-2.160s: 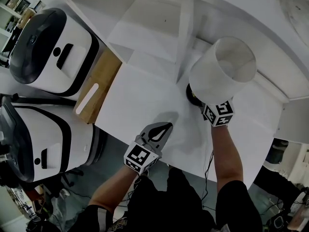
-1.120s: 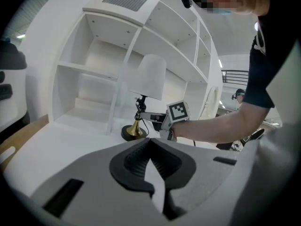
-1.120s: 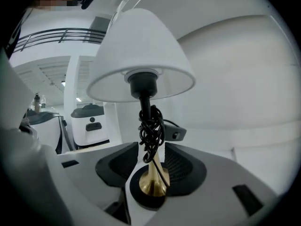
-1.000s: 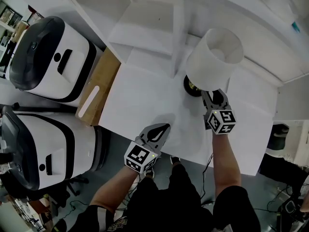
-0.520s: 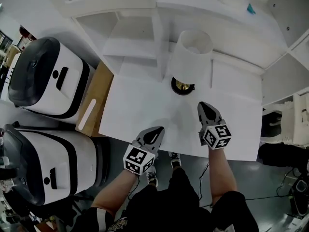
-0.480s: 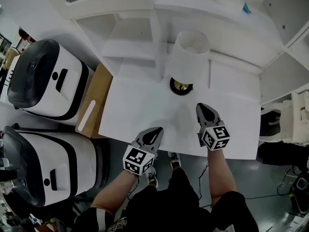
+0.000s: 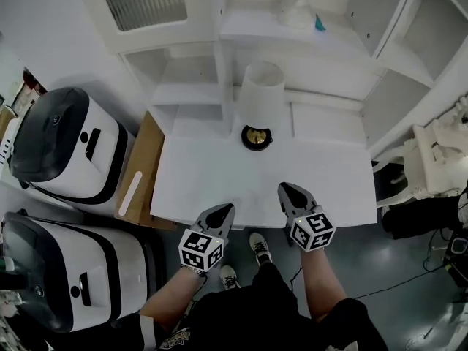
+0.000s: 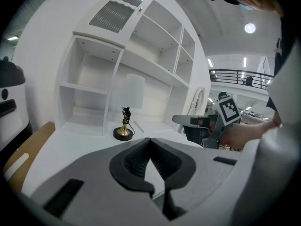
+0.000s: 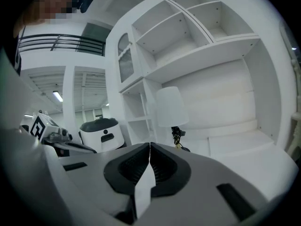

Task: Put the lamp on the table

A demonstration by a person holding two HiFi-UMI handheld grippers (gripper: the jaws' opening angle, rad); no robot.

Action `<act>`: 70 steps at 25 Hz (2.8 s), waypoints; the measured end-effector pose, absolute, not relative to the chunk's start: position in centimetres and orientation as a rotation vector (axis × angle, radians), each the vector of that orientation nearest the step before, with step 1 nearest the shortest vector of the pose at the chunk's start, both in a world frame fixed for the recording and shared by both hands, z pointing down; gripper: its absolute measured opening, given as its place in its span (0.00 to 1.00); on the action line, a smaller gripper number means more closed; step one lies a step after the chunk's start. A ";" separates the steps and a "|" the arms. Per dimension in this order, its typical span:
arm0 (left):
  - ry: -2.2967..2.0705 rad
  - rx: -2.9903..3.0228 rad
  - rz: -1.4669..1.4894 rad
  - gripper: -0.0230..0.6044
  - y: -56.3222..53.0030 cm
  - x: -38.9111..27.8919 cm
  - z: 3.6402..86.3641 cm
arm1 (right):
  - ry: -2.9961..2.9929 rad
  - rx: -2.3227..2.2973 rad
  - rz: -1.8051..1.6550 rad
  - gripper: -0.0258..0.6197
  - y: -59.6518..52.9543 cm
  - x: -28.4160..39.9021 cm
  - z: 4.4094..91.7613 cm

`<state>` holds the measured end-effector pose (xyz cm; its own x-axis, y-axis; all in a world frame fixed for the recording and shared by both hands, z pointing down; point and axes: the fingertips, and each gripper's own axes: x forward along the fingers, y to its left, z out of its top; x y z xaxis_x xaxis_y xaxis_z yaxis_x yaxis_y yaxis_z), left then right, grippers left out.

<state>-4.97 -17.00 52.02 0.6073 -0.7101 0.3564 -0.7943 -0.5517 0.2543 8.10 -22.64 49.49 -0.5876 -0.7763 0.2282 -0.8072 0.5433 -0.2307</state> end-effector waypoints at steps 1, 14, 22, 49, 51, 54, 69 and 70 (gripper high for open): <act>-1.198 2.454 0.299 0.05 -16.5 -5.1 51.8 | -2.669 1.383 0.478 0.08 -21.7 8.0 49.2; -1.118 2.523 0.300 0.05 -9.4 -6.9 50.9 | -2.616 1.480 0.481 0.08 -11.0 6.6 48.0; -1.124 2.511 0.315 0.05 -8.0 -7.9 50.9 | -2.602 1.467 0.481 0.08 -8.6 5.7 47.7; -1.122 2.513 0.289 0.05 -8.2 -6.8 50.6 | -2.605 1.446 0.498 0.08 -7.3 5.1 48.4; -1.122 2.513 0.290 0.05 -8.1 -6.9 50.6 | -2.606 1.445 0.500 0.08 -7.2 5.0 48.5; -1.122 2.514 0.290 0.05 -8.0 -7.0 50.6 | -2.609 1.442 0.501 0.08 -7.1 4.7 48.6; -1.116 2.502 0.284 0.05 -7.5 -6.8 50.8 | -2.626 1.416 0.507 0.08 -6.5 4.2 48.6; -1.115 2.502 0.284 0.05 -7.5 -6.7 50.8 | -2.627 1.415 0.505 0.08 -6.5 4.1 48.6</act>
